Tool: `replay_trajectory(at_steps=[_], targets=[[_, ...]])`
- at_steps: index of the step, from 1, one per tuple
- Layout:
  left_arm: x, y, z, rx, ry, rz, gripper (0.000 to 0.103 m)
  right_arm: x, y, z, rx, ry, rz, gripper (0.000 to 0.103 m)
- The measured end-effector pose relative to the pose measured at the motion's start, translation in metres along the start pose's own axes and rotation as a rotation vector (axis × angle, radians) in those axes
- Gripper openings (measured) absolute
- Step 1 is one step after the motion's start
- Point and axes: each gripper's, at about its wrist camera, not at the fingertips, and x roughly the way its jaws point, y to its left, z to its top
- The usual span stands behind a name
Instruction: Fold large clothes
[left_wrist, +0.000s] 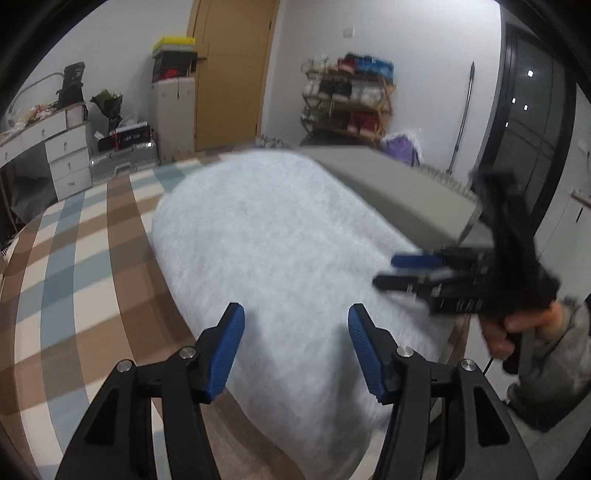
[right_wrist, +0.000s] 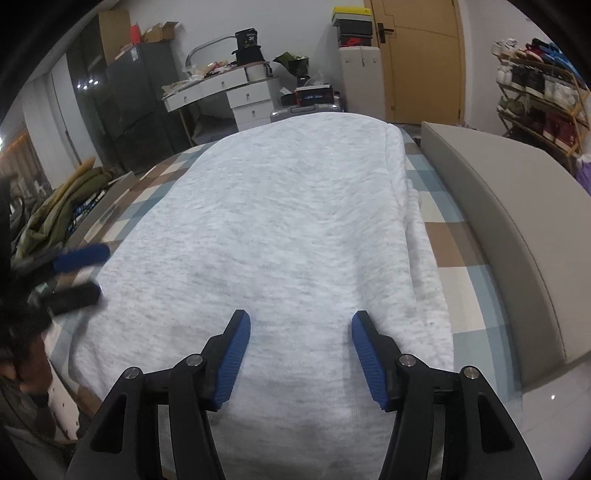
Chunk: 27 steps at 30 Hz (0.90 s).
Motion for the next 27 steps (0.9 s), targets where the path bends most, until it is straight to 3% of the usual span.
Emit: replay_trajectory(at_steps=[2,5,7,9,12,14,18,23,27], targets=[[0.002,-0.006,-0.008,0.025,-0.045,0.048,0.054,-0.004,0.001,0.003,0.025,-0.018,0.007,0.058],[0.006,-0.004,0.000,-0.017,-0.024,0.050,0.056,-0.024,0.005,0.005,0.035,-0.096,0.056,0.059],[0.009,-0.006,0.000,-0.011,-0.029,0.068,0.057,-0.034,0.009,0.006,0.013,-0.122,0.097,0.065],[0.010,-0.007,0.000,-0.007,-0.030,0.076,0.057,-0.032,0.016,0.002,-0.019,-0.103,0.120,0.066],[0.012,-0.008,-0.002,-0.014,-0.032,0.066,0.057,0.002,0.022,-0.013,-0.046,0.025,0.106,0.067],[0.012,-0.012,-0.005,-0.006,-0.040,0.081,0.058,0.003,0.018,-0.020,-0.019,-0.007,0.117,0.067],[0.005,-0.006,-0.007,-0.023,-0.042,0.080,0.058,-0.008,0.013,-0.016,-0.024,-0.002,0.026,0.067],[0.003,-0.005,-0.006,-0.023,-0.041,0.082,0.058,-0.027,-0.017,-0.008,0.085,-0.084,-0.052,0.070],[0.003,-0.003,-0.005,-0.035,-0.043,0.070,0.059,-0.003,-0.048,-0.003,0.204,-0.019,-0.076,0.070]])
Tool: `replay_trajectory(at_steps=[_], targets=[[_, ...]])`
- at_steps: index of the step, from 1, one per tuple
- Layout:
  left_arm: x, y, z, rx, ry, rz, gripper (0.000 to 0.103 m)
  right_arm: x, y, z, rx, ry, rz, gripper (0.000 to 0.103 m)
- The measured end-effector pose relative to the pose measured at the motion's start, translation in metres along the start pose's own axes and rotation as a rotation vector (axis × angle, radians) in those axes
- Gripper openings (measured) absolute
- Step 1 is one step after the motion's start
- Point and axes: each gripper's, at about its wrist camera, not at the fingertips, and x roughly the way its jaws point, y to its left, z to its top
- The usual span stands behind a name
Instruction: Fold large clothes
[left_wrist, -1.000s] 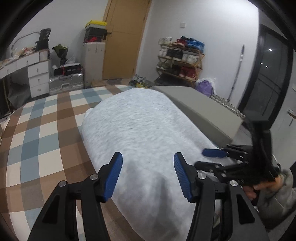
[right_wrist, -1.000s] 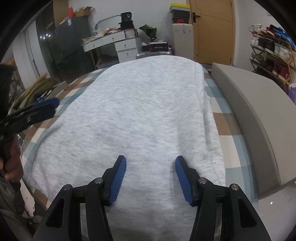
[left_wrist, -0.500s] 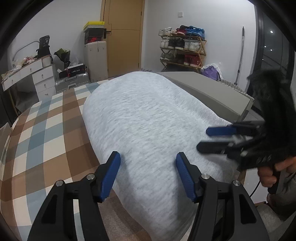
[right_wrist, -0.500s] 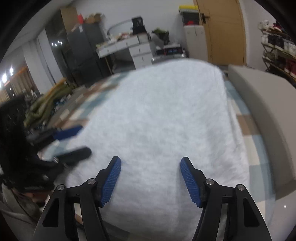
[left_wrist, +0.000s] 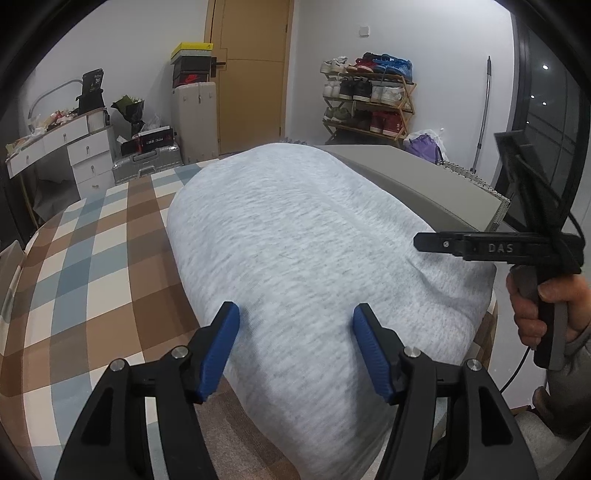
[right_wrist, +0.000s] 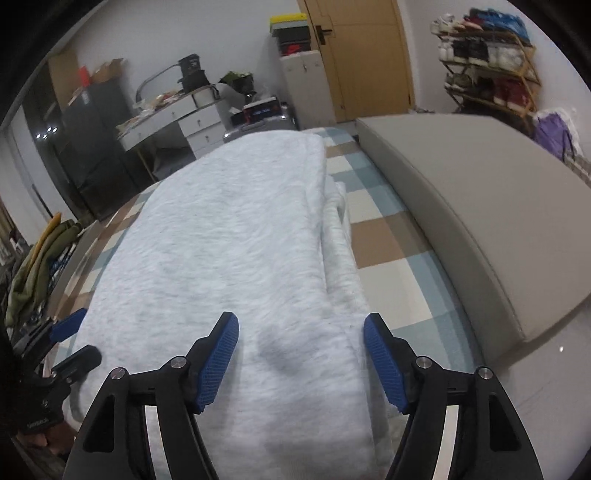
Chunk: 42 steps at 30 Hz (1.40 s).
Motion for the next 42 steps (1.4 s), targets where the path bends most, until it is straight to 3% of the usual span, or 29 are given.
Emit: replay_trajectory(at_steps=[2,4,7,11,17,22,24,26,27,30,32,34,36,38,39,42], targets=[[-0.001,0.004,0.005,-0.026,0.006,-0.018,0.060,0.013,-0.005,0.001,0.046,0.044,-0.020,0.062],[-0.004,0.013,0.017,-0.090,0.002,-0.039,0.060,0.014,-0.001,0.000,0.030,0.037,-0.027,0.062],[-0.007,0.033,0.042,-0.160,-0.065,-0.051,0.060,0.006,0.002,0.003,0.019,0.026,-0.043,0.062],[0.020,0.050,0.079,-0.145,-0.085,0.032,0.060,-0.009,-0.002,0.014,0.068,-0.049,-0.026,0.064],[0.076,0.074,0.103,-0.184,0.002,0.065,0.060,-0.020,0.025,0.063,0.037,-0.122,0.058,0.064],[0.065,0.082,0.100,-0.256,0.007,0.023,0.060,-0.022,0.052,0.128,-0.067,-0.110,0.129,0.067],[0.065,0.082,0.106,-0.255,0.005,0.044,0.060,-0.008,0.051,0.155,-0.075,-0.118,0.102,0.076],[0.075,0.088,0.113,-0.265,0.028,0.054,0.060,0.019,0.043,0.170,-0.045,-0.128,0.009,0.078],[0.085,0.091,0.115,-0.268,0.052,0.068,0.060,0.035,0.037,0.173,-0.020,-0.106,0.005,0.078],[0.115,0.105,0.112,-0.321,0.148,0.057,0.060,0.092,0.017,0.175,0.089,0.014,0.075,0.078],[0.120,0.108,0.107,-0.336,0.145,0.049,0.060,0.116,0.007,0.172,0.151,0.071,0.097,0.078],[0.117,0.107,0.106,-0.324,0.137,0.042,0.060,0.127,0.002,0.172,0.192,0.071,0.103,0.078],[0.116,0.106,0.105,-0.314,0.142,0.047,0.060,0.130,0.002,0.174,0.182,0.041,0.094,0.065],[0.117,0.105,0.105,-0.305,0.151,0.066,0.060,0.127,0.009,0.176,0.135,0.034,0.048,0.012],[0.119,0.105,0.105,-0.302,0.154,0.067,0.061,0.119,0.012,0.176,0.101,-0.005,0.064,0.006],[0.121,0.107,0.104,-0.307,0.155,0.060,0.062,0.097,0.011,0.174,0.064,-0.127,0.053,0.005]])
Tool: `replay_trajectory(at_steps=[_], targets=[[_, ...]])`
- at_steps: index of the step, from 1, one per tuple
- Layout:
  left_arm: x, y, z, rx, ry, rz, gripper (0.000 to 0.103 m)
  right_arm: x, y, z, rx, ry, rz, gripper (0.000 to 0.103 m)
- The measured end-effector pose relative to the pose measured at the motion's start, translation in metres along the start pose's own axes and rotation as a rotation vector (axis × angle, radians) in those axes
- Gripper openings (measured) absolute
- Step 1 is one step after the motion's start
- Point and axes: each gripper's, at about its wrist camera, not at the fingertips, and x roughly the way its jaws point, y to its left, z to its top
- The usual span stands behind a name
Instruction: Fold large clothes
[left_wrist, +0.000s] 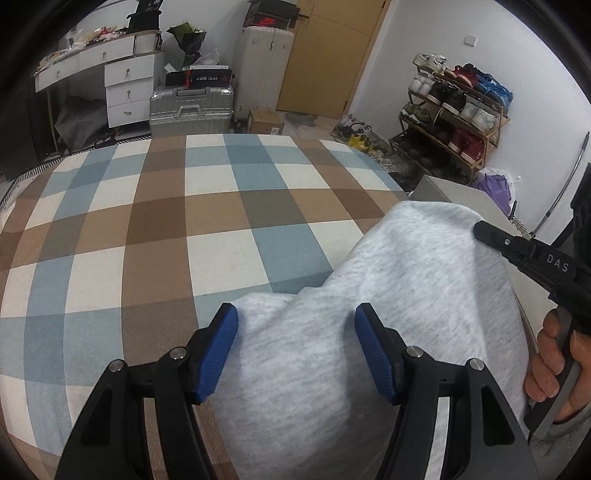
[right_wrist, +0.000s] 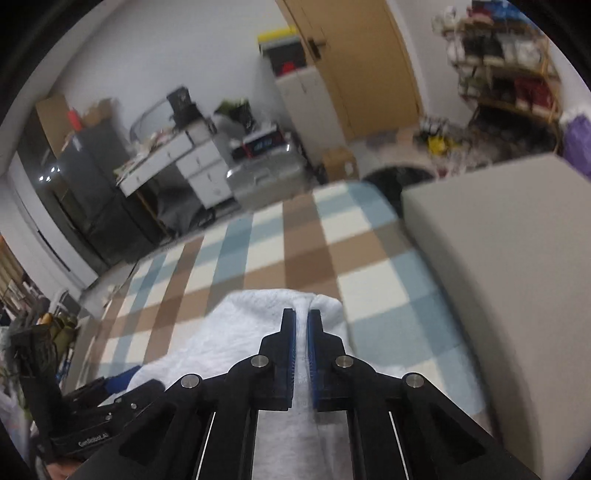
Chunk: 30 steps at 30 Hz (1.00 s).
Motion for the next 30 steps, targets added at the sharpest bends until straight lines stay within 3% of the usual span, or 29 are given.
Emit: replay_trajectory(at_steps=[5,9,12,14,17,19,22,27,30], targets=[[0.004,-0.002,-0.001,0.020,0.001,0.007,0.065,0.041,-0.032,-0.011,0.077,0.167,-0.107,0.004],[0.004,0.000,0.000,0.007,0.007,0.001,0.067,0.040,-0.021,-0.009,0.020,0.175,-0.157,0.009],[0.004,0.004,-0.001,-0.013,0.010,-0.012,0.069,0.026,-0.015,-0.008,0.009,0.174,-0.179,0.030],[0.004,0.003,-0.001,-0.014,0.009,-0.011,0.069,0.007,-0.008,-0.009,-0.001,0.111,-0.138,0.053],[0.003,0.001,-0.001,-0.008,0.007,-0.004,0.069,-0.016,0.011,-0.014,-0.063,0.044,-0.087,0.061],[0.003,0.002,-0.002,-0.010,0.006,-0.005,0.069,-0.018,0.023,-0.019,-0.101,0.060,-0.058,0.067],[0.003,0.002,-0.002,-0.014,0.003,-0.004,0.069,-0.009,0.036,-0.025,-0.139,0.108,-0.030,0.067],[0.003,0.002,-0.002,-0.020,0.008,-0.003,0.069,0.024,0.042,-0.044,-0.219,0.222,-0.061,0.071],[-0.009,0.000,-0.002,-0.058,0.023,0.014,0.066,0.027,0.039,-0.046,-0.231,0.212,-0.064,0.070]])
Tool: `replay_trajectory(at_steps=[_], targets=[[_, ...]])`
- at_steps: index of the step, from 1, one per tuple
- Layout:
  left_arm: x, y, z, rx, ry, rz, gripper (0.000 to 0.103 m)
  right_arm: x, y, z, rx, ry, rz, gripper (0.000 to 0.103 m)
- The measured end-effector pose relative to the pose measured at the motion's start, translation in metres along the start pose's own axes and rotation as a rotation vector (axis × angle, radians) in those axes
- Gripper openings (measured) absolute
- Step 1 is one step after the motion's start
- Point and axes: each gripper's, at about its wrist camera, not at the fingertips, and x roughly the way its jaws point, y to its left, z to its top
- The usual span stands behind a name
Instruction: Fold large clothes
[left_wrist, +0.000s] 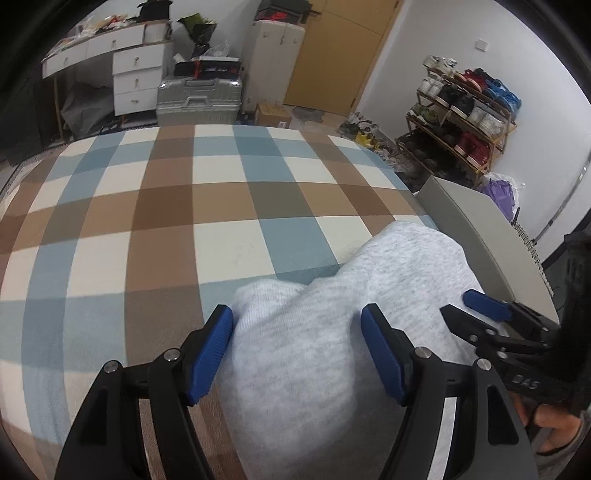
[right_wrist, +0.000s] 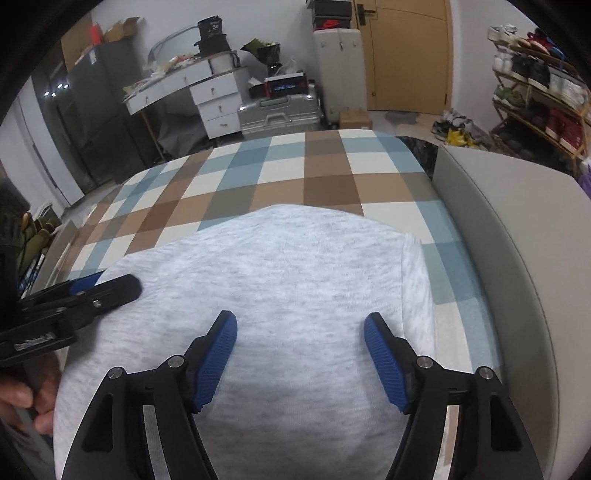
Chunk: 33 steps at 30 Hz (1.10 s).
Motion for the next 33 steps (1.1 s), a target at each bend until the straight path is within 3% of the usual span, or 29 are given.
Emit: replay_trajectory(at_steps=[4,5,7,9,12,16,18,19,20,21,25,30,33], targets=[[-0.039,-0.018,-0.017,0.050,-0.074,-0.020,0.066,-0.001,0.003,-0.001,-0.023,-0.017,-0.046,0.069],[-0.043,-0.025,-0.024,0.086,-0.077,-0.025,0.066,-0.002,0.004,-0.002,-0.034,-0.023,-0.090,0.069],[-0.032,-0.039,-0.036,0.178,-0.025,0.008,0.066,-0.003,0.003,-0.003,-0.046,-0.015,-0.116,0.069],[-0.022,-0.044,-0.043,0.243,-0.030,0.060,0.067,-0.008,0.001,-0.004,-0.062,-0.006,-0.141,0.069],[-0.023,-0.037,-0.038,0.217,-0.025,0.039,0.067,-0.019,-0.006,-0.013,-0.079,-0.004,-0.221,0.071],[-0.021,-0.037,-0.040,0.219,-0.043,0.038,0.067,-0.021,-0.031,-0.023,-0.007,0.041,-0.110,0.070],[-0.022,-0.039,-0.042,0.219,-0.052,0.045,0.068,-0.025,-0.028,-0.025,-0.029,0.029,-0.070,0.049],[-0.022,-0.038,-0.042,0.215,-0.053,0.044,0.068,-0.026,-0.025,-0.025,-0.034,0.024,-0.017,0.026],[-0.023,-0.038,-0.042,0.211,-0.054,0.042,0.068,-0.030,-0.021,-0.024,-0.037,0.002,-0.042,0.013],[-0.026,-0.039,-0.045,0.205,-0.054,0.039,0.068,-0.034,-0.017,-0.024,-0.038,-0.019,-0.051,0.009],[-0.041,-0.031,-0.051,0.150,-0.055,0.035,0.068,-0.056,-0.027,-0.023,0.031,-0.100,0.003,0.008],[-0.060,-0.014,-0.069,0.062,-0.053,-0.059,0.067,-0.042,-0.037,-0.031,0.065,-0.041,0.010,0.009],[-0.051,-0.005,-0.074,-0.017,-0.030,-0.135,0.055,-0.043,-0.034,-0.032,0.070,-0.049,-0.002,0.012]])
